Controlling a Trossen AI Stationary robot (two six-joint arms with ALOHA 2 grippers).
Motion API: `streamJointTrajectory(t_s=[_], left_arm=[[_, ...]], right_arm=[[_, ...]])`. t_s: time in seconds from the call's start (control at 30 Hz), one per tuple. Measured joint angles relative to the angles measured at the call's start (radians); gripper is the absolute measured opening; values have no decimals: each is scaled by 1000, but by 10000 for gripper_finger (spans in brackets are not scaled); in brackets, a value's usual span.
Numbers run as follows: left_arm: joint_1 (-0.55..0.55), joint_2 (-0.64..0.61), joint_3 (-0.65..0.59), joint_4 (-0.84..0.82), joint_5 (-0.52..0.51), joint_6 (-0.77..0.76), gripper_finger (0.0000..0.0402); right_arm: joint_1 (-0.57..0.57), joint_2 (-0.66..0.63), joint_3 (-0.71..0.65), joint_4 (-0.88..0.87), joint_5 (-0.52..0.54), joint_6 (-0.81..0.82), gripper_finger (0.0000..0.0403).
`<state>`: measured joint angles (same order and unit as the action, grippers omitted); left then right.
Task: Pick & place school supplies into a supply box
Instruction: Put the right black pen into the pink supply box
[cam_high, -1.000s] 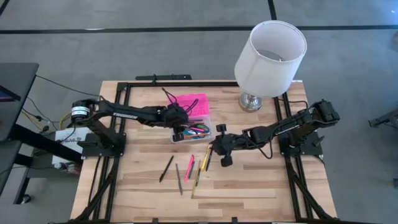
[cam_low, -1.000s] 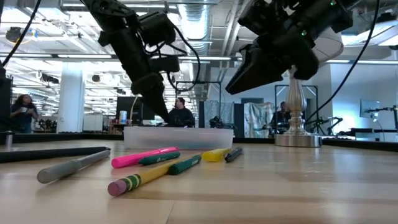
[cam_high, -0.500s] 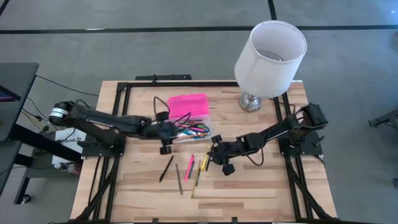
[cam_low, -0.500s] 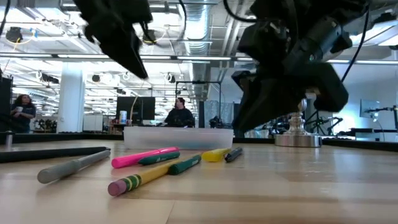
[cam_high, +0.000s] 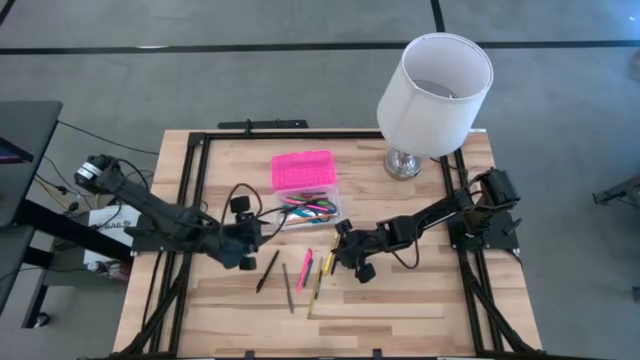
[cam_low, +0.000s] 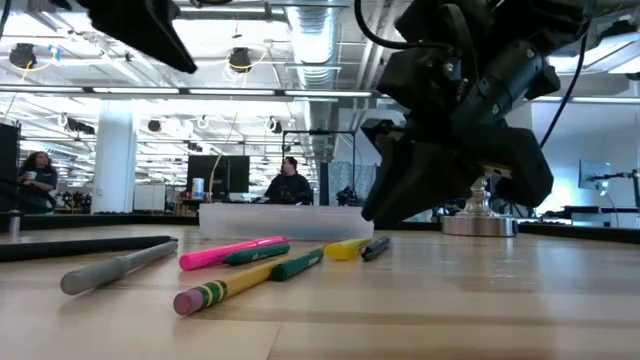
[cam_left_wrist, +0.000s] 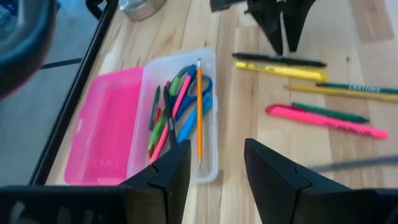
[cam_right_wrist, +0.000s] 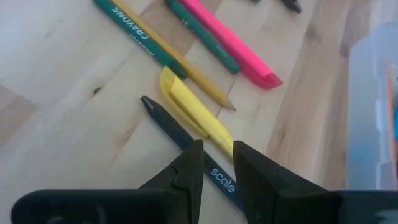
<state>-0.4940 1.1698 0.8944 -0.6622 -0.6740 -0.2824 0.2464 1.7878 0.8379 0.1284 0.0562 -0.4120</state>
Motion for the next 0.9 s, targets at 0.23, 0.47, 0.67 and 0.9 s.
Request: streamJointTrajectory(t_s=[0.23,0.47,0.67,0.9], left_arm=[[-84,0,0,-74,-76,-138,145],[-161,0,0,-115,-134,-222,145],[-210,1,0,-141,-154,-278,145],[-251,1,0,-143,-180,-305,145]], right_arm=[[-14,0,0,3,-33,-4,82],[-42,0,0,-1,-77,0,82],[-49,0,0,-1,-85,1,82],[-53,0,0,-1,-119,3,82]])
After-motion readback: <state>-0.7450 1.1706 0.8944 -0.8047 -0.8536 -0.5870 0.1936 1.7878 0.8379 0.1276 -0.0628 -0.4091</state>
